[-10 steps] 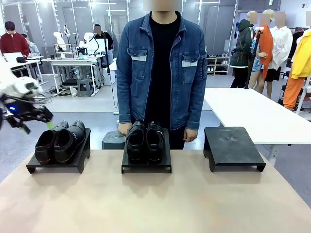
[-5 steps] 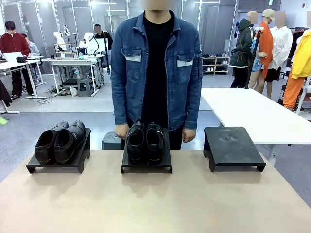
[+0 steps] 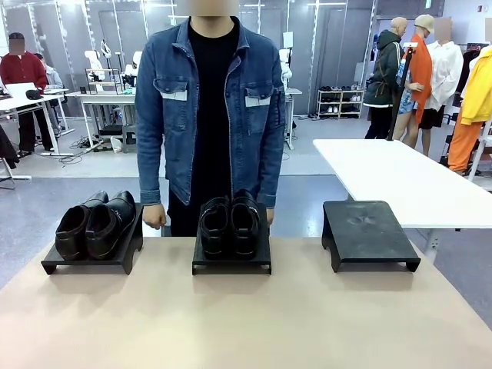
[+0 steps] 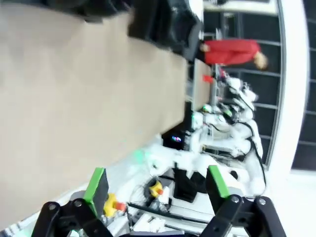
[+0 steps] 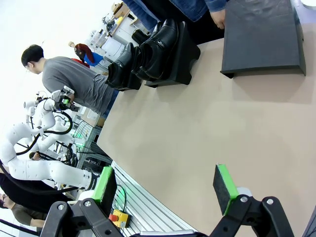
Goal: Place the shoes on the stand as instructed by the person.
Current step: Pick up another pair of Shoes and place it on the Shoes Stand indicated by the person.
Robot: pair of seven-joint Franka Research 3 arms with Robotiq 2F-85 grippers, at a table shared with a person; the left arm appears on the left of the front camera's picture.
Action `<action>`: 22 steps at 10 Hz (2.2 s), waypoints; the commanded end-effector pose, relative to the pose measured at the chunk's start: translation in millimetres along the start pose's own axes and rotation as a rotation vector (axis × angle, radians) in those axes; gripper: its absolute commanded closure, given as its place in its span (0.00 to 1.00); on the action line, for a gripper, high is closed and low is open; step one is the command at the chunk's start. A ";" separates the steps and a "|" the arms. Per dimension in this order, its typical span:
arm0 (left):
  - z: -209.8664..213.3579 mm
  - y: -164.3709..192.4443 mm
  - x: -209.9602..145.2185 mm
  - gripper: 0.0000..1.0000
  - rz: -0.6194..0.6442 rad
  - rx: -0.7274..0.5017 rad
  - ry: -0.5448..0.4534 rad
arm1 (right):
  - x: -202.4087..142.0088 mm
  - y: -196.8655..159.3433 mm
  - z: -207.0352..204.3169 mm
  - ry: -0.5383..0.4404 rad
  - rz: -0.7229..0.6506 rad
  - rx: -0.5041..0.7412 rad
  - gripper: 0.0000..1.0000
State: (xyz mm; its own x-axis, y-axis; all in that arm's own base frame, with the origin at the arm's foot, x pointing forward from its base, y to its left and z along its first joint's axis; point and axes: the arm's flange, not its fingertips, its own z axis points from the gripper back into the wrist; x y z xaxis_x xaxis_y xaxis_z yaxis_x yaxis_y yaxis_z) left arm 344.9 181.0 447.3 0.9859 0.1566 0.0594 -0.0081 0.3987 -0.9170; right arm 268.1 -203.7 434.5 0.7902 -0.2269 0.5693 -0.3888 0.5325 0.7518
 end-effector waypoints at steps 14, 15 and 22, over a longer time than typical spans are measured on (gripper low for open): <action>-22.8 33.2 -24.4 0.00 -0.011 -0.221 0.173 | 0.8 -0.4 1.8 -0.015 0.021 0.013 0.00; -22.8 33.2 -24.4 0.00 -0.011 -0.221 0.173 | 0.8 -0.4 1.8 -0.015 0.021 0.013 0.00; -22.8 33.2 -24.4 0.00 -0.011 -0.221 0.173 | 0.8 -0.4 1.8 -0.015 0.021 0.013 0.00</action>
State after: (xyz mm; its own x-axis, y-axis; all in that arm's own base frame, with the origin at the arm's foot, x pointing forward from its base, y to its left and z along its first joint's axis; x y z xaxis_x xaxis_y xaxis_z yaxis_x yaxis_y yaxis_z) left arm 327.1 171.8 404.5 0.9999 -0.0097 0.0094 0.0111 0.1977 -0.9802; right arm 268.1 -203.8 434.5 0.7901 -0.2271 0.5693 -0.3886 0.5326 0.7518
